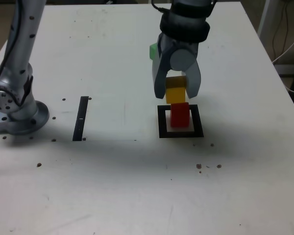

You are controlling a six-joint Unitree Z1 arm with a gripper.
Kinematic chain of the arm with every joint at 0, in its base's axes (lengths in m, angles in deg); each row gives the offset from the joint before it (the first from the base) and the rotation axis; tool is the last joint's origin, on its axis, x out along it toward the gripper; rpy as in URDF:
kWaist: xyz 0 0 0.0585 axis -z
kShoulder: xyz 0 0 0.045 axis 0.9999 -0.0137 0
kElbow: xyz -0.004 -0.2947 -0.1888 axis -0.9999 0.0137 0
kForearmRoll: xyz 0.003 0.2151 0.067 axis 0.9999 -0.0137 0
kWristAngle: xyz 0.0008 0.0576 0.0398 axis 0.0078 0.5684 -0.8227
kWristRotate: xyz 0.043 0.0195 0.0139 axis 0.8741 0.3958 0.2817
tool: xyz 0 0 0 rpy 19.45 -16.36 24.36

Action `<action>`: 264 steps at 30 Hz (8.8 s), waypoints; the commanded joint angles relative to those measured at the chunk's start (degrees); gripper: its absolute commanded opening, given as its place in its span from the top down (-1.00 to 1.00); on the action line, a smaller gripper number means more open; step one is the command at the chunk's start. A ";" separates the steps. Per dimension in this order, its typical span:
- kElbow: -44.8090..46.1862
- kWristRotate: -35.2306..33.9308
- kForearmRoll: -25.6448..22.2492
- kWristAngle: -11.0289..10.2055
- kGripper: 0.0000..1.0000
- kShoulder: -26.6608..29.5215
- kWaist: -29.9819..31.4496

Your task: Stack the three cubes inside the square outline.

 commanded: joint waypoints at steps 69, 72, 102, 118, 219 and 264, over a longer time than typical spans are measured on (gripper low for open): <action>4.92 2.94 -0.36 -5.64 -0.99 7.90 -3.38; 5.30 4.66 -0.55 -5.67 -0.99 8.38 -5.72; -9.12 25.41 -2.51 -7.92 -0.99 -5.72 -32.38; -17.30 26.65 -5.04 -8.39 -0.99 -11.49 -35.51; -16.52 3.89 -5.00 -6.06 0.42 -13.90 -35.56; -9.55 0.77 -9.01 -0.65 0.42 -1.26 -6.89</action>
